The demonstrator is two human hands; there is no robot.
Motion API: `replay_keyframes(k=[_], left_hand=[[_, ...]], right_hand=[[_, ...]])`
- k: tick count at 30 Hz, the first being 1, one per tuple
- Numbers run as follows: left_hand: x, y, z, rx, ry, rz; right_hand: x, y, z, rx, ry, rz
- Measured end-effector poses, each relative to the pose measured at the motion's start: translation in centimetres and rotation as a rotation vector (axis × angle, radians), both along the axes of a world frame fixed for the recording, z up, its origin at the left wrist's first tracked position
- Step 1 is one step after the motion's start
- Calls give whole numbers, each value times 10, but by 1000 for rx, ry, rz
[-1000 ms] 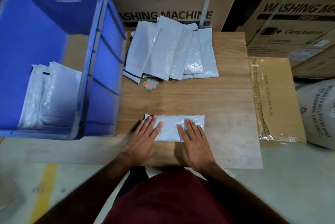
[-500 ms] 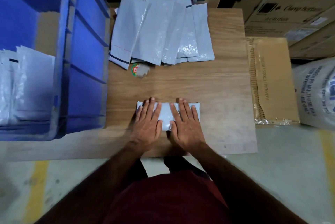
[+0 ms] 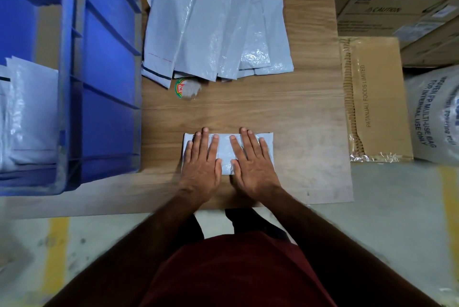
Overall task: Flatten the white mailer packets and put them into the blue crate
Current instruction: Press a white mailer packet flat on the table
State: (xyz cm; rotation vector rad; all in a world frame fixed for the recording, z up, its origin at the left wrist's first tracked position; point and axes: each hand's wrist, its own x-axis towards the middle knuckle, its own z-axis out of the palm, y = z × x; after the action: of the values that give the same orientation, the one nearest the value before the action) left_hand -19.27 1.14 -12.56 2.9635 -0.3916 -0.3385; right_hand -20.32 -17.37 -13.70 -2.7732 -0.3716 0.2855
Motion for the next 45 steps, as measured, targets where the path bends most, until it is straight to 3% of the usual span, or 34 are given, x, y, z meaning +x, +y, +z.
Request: replay_keyframes(k=[7, 19, 23, 26, 34, 39, 45], left_hand=[[-5, -14, -1, -54, -61, -174], [-8, -36, 6, 33, -32, -105], [-5, -48, 4, -76, -68, -208], [-6, -54, -6, -37, -31, -251], [-3, -57, 1, -37, -27, -214], [-8, -40, 3, 0, -35, -34], [-9, -36, 1, 26, 31, -62]], right_hand=[[-14, -32, 4, 3, -2, -70], [-14, -37, 4, 40, 30, -52], [-20, -52, 2, 64, 7, -185], [-24, -63, -4, 22, 19, -148], [-21, -59, 0, 55, 22, -141], [-15, -37, 4, 86, 9, -56], [-13, -30, 0, 10, 65, -48]])
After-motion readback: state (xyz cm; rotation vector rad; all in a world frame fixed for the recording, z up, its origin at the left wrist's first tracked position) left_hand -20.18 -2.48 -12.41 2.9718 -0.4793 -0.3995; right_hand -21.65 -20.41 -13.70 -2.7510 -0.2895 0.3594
